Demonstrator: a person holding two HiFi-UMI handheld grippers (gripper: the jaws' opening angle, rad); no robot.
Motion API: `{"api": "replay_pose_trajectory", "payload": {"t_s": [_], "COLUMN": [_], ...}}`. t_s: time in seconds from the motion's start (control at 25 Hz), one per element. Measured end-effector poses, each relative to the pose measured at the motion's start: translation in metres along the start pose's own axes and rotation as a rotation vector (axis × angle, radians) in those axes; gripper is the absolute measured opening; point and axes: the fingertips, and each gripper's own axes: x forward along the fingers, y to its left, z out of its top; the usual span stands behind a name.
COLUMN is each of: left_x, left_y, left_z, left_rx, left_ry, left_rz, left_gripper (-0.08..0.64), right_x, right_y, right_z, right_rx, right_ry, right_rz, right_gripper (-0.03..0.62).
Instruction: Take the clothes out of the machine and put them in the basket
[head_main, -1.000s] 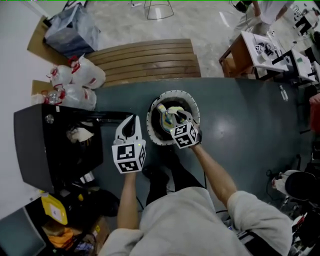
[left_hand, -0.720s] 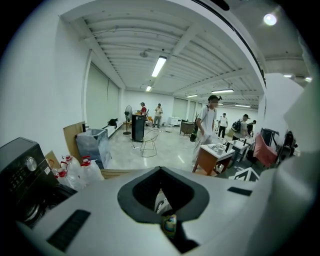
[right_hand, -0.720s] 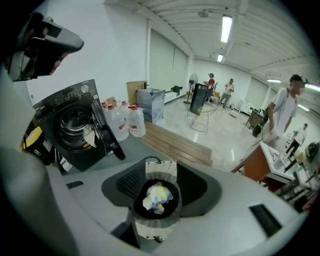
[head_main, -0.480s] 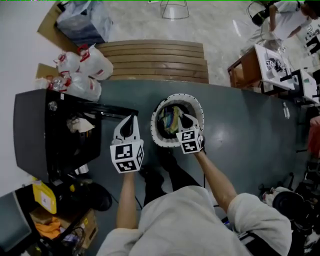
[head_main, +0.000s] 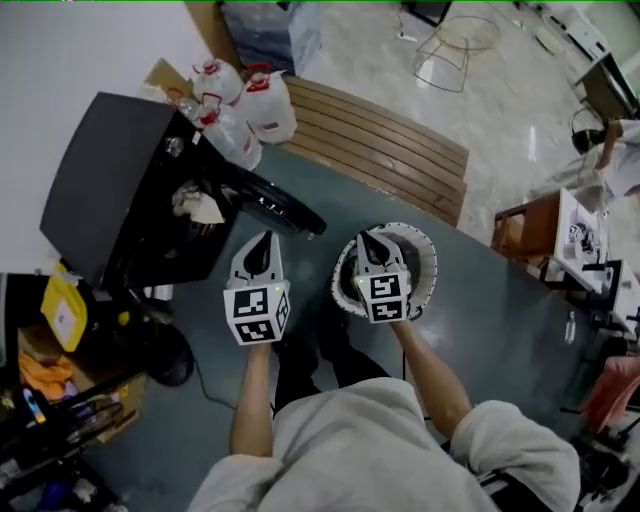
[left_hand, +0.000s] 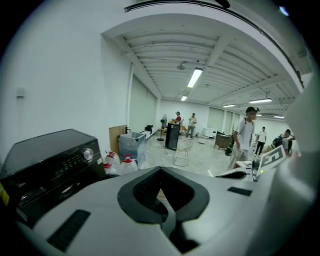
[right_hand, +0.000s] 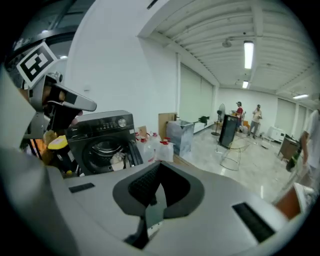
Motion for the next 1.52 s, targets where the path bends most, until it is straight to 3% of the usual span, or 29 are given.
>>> {"api": "replay_pose_trajectory", "payload": {"t_s": [0.32, 0.52, 0.72, 1.0, 1.28, 1.52], "left_x": [-0.102, -0.158, -0.175, -0.158, -0.126, -0.08], "left_y": [0.159, 0.245, 0.305, 0.367, 0.401, 0.411], "left_z": [-0.033, -0.07, -0.096, -0.141, -0.183, -0.225], "left_rx": [-0.154, -0.243, -0.284, -0.304, -0.331, -0.329], "left_ry": [-0.04, -0.048, -0.048, -0.026, -0.012, -0.027], "left_rz": [0.308, 0.423, 0.441, 0.398, 0.388, 0.401], "left_gripper": [0.017, 0.017, 0.017, 0.017, 0.017, 0.017], "right_x": [0.07, 0.096, 0.125, 0.189, 0.267, 0.338], "right_y": [0.178, 0.295, 0.377, 0.449, 0.478, 0.481], "right_z": [0.063, 0.076, 0.086, 0.079, 0.049, 0.0], "right_rx": [-0.209, -0.328, -0.418, -0.459, -0.549, -0.599], "right_ry": [-0.028, -0.029, -0.035, -0.03, -0.003, -0.015], "right_rz": [0.289, 0.42, 0.476, 0.465, 0.478, 0.486], "right_gripper": [0.021, 0.021, 0.021, 0.022, 0.023, 0.023]}}
